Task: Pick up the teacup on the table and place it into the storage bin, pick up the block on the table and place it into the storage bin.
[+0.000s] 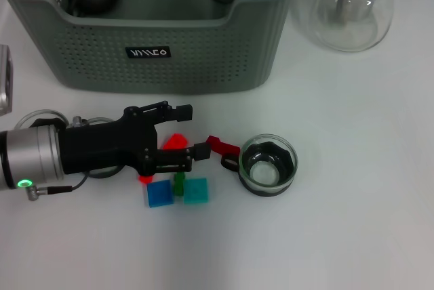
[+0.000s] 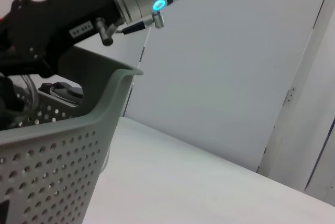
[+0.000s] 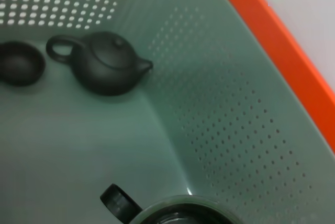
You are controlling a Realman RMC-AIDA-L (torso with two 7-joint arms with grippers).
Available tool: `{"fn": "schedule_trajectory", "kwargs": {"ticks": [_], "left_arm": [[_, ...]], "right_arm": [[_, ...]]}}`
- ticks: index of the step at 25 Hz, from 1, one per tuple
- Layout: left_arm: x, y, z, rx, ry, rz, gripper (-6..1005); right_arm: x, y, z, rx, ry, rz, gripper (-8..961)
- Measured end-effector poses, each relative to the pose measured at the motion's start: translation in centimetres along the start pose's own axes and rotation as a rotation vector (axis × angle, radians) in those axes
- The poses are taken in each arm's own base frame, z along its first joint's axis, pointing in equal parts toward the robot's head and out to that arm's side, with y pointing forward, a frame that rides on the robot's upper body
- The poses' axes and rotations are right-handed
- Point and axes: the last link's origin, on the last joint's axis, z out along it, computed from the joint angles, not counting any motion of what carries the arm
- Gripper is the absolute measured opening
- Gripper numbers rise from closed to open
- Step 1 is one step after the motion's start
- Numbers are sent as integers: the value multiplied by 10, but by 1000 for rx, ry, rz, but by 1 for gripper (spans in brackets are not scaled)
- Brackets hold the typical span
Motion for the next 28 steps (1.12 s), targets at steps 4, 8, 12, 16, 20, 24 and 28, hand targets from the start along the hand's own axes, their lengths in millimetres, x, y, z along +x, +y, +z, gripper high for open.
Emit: {"fn": "schedule_trajectory", "kwargs": {"ticks": [4,8,12,16,20,24,28], "left_arm": [[1,0,0,1,9,5,859],[0,1,-1,2,13,5,859],[0,1,-1,2,14,4,859],[0,1,-1,2,14,3,859],[-1,1,-2,4,14,2,859],[-1,1,-2,5,13,2,859],[-1,1,-2,6,13,1,859]], "right_arm": [[1,2,1,-5,8,-6,65],[3,5,1,-18,19,-9,65],[4,7,1,-27,26,-8,66],[6,8,1,-37,36,-4,66],[6,8,1,-41,38,-4,67],[6,7,0,-39,36,3,140],[6,6,0,-37,34,5,286]]}}
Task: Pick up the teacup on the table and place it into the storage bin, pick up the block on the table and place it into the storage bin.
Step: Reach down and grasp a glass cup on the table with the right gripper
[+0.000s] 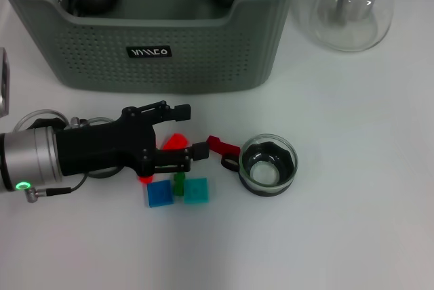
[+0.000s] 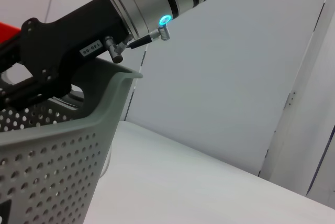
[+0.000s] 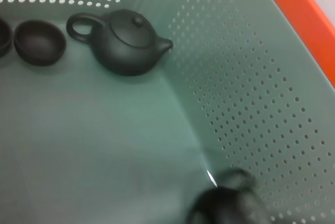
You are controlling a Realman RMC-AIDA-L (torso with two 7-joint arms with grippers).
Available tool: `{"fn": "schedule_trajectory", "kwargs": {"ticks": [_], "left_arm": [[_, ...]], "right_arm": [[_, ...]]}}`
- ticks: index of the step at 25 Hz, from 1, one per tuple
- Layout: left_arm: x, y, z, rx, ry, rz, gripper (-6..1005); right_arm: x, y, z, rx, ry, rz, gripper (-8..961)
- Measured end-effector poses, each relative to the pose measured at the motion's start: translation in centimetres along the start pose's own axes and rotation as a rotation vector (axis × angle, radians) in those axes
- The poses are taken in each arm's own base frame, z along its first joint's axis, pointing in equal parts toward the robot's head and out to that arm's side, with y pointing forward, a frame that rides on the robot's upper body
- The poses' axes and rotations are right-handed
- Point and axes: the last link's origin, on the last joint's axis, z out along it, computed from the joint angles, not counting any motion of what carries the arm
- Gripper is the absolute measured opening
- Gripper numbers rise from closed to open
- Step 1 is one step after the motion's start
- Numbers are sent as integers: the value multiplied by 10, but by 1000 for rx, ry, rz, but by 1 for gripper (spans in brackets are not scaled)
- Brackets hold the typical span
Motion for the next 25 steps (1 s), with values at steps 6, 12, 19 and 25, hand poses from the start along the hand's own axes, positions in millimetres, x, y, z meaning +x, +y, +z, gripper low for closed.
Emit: {"fn": "schedule_trajectory", "kwargs": {"ticks": [6,12,19,25], "left_arm": [[-1,0,-1,2,0,-2,859],[-2,1,0,1,1,-5,859],[-3,2,-2,5,1,-10,859],[-4,2,-3,7,0,-12,859]], "right_arm": [[-6,-8,-9,31,-53,16,502],[-33,-24,-54,102,-218,47,546],[-42,-26,-134,176,-438,100,701],[-24,-1,-194,100,-588,132,828]]}}
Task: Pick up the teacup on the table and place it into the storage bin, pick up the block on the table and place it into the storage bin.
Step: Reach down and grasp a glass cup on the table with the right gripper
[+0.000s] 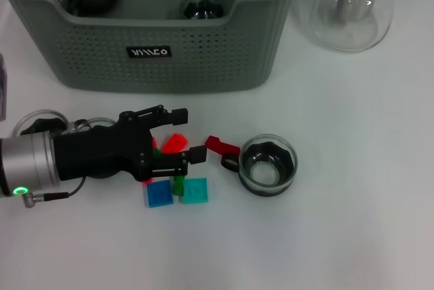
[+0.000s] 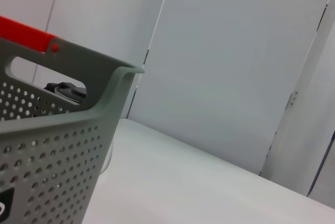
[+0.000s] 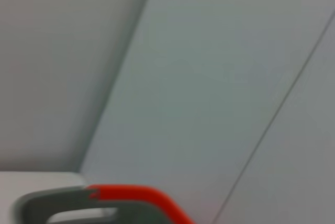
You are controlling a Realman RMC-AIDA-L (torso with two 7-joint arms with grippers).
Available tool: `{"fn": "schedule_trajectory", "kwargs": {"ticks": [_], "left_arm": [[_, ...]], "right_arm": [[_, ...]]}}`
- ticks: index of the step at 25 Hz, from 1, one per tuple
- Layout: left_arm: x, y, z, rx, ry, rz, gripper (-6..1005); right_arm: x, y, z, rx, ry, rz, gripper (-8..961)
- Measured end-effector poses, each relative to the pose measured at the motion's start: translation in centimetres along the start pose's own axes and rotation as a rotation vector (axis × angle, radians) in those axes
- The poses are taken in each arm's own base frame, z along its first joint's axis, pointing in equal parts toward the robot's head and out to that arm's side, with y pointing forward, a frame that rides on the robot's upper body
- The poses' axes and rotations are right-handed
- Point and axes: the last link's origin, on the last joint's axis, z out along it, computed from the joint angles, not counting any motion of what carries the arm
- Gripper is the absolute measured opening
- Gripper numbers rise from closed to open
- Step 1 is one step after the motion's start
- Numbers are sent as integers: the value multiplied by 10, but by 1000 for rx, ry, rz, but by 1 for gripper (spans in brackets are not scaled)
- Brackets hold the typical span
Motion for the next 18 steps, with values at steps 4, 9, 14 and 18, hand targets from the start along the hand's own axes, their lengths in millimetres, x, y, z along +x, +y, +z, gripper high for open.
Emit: {"fn": "schedule_trajectory", "kwargs": {"ticks": [4,9,14,18], "left_arm": [[0,0,-1,2,-1,-1,859],[-1,-1,-3,5,-5,0,859],[-2,-2,-6,17,-14,2,859],[-3,-2,-7,18,-17,2,859]], "right_arm": [[18,15,-31,-119,-1,53,837],[48,28,-72,-329,-32,115,838],[88,38,-95,-507,77,133,829],[117,46,-93,-624,216,177,827]]}}
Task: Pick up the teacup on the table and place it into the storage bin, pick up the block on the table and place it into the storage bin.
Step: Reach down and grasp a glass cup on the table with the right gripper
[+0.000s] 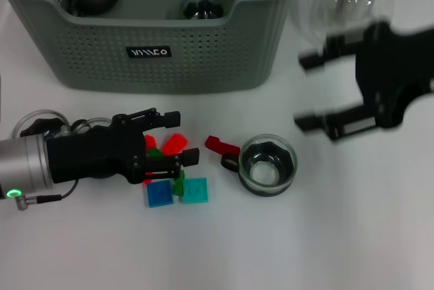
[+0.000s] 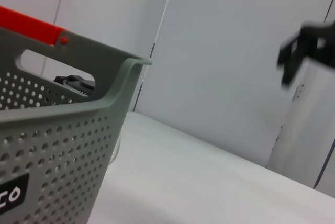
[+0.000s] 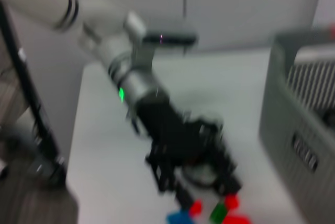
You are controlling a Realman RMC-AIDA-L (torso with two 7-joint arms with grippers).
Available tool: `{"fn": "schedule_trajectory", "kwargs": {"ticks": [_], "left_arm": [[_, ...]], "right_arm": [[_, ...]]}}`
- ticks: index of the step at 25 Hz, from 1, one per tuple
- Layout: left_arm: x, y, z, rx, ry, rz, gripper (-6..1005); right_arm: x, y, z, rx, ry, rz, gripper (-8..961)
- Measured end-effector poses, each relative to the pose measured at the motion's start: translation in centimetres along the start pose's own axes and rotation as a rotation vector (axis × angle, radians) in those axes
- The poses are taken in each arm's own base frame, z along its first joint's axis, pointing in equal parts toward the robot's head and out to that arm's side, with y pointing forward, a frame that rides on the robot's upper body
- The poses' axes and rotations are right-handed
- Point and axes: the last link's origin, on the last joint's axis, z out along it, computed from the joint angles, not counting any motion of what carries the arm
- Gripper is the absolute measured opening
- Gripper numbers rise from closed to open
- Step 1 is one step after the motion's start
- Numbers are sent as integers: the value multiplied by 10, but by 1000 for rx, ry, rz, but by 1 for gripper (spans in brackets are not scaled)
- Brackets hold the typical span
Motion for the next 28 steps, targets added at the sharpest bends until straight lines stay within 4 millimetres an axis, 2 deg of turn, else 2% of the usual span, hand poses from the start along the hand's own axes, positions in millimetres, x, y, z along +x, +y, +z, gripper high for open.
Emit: {"fn": "schedule_trajectory", "kwargs": {"ticks": [6,15,28], "left_arm": [[-4,0,-2,15,-8,5,859],[-7,0,-4,30,-4,4,859],[-7,1,-3,31,1,2,859]], "right_arm": [[18,-7,35,-111,217,36,826],[19,-16,92,-196,413,-35,824],[27,-14,140,-175,559,-141,816]]}}
